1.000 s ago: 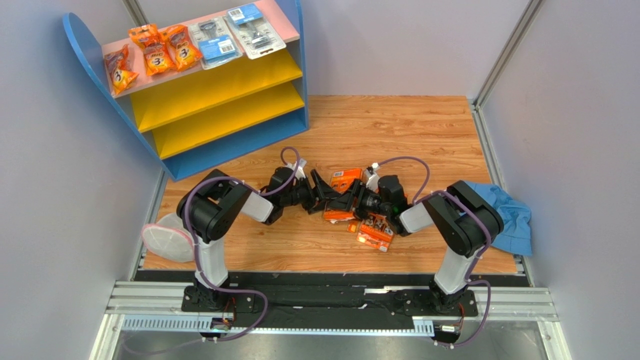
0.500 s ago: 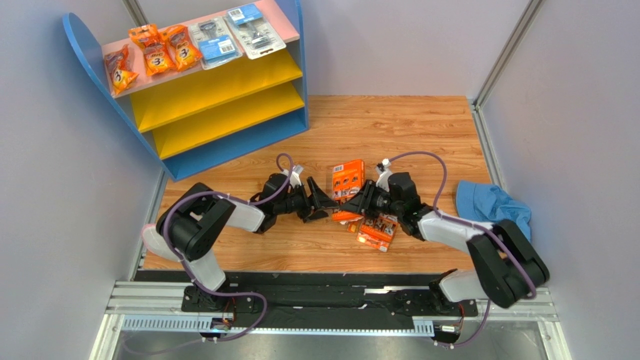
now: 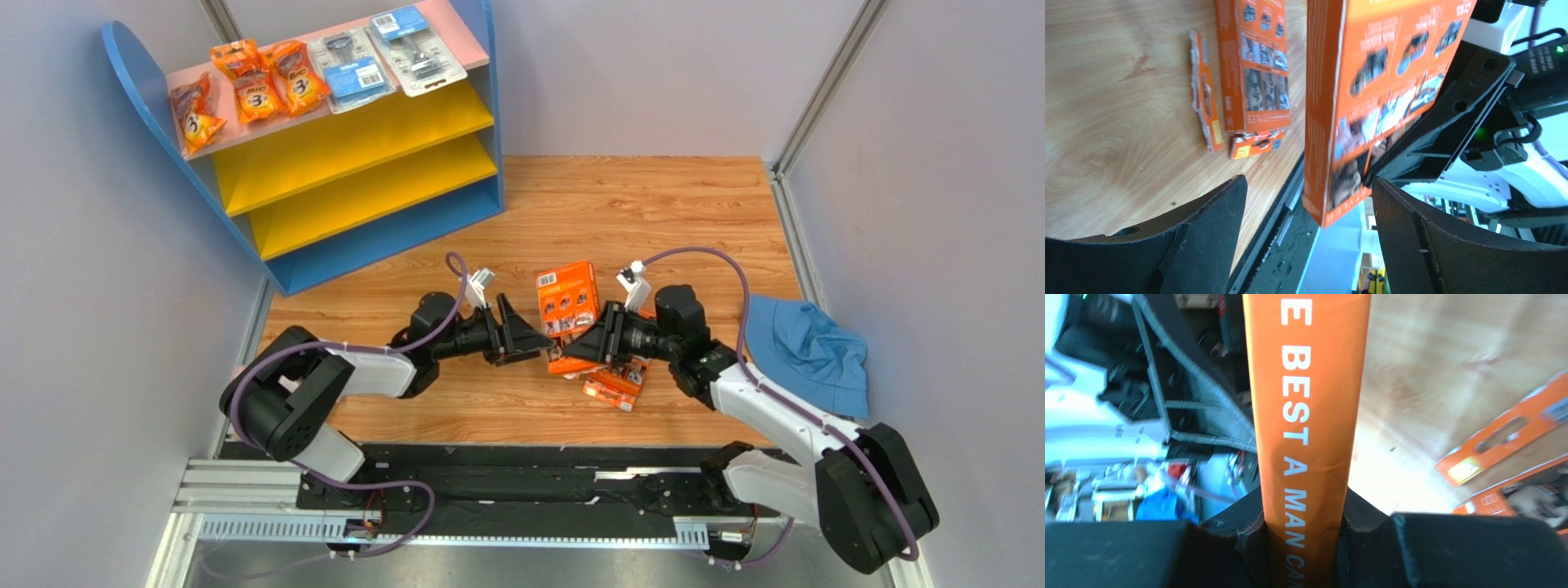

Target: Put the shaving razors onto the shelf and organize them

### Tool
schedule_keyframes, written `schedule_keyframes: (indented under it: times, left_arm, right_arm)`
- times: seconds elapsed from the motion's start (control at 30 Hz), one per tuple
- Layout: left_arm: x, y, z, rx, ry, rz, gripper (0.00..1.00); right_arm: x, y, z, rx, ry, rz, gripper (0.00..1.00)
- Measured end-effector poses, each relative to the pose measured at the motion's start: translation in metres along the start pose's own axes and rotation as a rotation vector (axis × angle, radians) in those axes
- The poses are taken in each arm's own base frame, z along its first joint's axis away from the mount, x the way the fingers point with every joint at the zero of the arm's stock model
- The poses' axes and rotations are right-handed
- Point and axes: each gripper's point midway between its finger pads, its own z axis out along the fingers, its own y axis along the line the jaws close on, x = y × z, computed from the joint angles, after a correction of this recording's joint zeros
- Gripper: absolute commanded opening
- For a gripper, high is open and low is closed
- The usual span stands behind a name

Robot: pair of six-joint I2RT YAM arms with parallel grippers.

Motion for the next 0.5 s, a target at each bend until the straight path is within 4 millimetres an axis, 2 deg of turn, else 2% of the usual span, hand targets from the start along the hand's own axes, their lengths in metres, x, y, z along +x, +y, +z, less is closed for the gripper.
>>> schedule_keyframes:
  times: [0.23, 0.33, 0.37, 0.5]
  left_arm:
    - [0.008, -0.017, 0.002, 0.096, 0.017, 0.010, 0.79]
    - [0.011, -0.024, 0.002, 0.144, 0.019, 0.008, 0.70]
    - [0.012, -0.027, 0.002, 0.160, 0.021, 0.007, 0.60]
    - [0.015, -0.036, 0.003, 0.216, 0.029, 0.005, 0.37]
  right_arm:
    - [0.020, 0.026, -0.015, -0.120, 0.093, -0.042, 0.09]
    - [0.029, 0.030, -0.021, -0.140, 0.131, -0.054, 0.09]
    - [0.033, 0.030, -0.023, -0.144, 0.147, -0.057, 0.09]
    - [0.042, 0.028, -0.026, -0.141, 0.186, -0.050, 0.09]
